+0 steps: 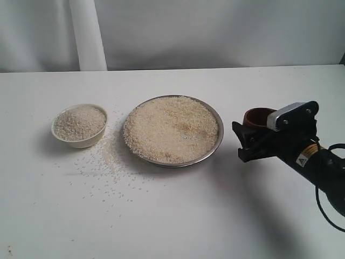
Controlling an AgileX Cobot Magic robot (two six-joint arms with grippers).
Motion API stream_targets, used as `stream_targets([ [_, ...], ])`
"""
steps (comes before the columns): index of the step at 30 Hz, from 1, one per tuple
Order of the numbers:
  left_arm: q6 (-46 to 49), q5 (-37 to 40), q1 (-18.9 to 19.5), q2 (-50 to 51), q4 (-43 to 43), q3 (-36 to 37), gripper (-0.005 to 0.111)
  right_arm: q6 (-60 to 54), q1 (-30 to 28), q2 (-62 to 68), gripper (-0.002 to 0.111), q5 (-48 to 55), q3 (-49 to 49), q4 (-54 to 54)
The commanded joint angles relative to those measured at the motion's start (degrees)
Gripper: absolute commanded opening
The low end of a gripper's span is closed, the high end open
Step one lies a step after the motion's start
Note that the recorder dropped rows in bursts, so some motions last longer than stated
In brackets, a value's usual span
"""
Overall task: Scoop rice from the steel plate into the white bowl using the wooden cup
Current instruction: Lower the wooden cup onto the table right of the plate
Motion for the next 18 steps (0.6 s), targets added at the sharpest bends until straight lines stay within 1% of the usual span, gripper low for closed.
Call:
stream_targets([
  [1, -0.22, -0.57, -0.27, -0.14, -0.09, -0.37, 0.0, 0.83, -1.14, 5.66, 0.0, -2.09, -5.33, -6.36],
  [3, -0.22, -0.57, -0.27, -0.14, -0.09, -0.37, 0.0, 0.83, -1.14, 7.81, 0.0, -2.09, -7.8, -8.52],
  [6, -0.22, -0.57, -0.27, -0.14, -0.09, -0.37, 0.0, 1.0, -1.14, 10.53, 0.0, -2.09, -9.95, -8.88],
  [8, -0.22, -0.57, -0.27, -0.14, -0.09, -0.37, 0.0, 0.86, -1.55, 12.12, 0.0, -2.09, -9.95, -6.49],
  [11, -0.22, -0.57, -0.27, -0.14, -0.09, -0.37, 0.0, 0.86, -2.46, 12.52, 0.0, -2.09, -9.95, -7.01],
  [18, -0.22, -0.57, -0.27, -0.14, -0.09, -0.37, 0.0, 0.86, -2.46, 12.52, 0.0, -2.09, -9.95, -7.14],
])
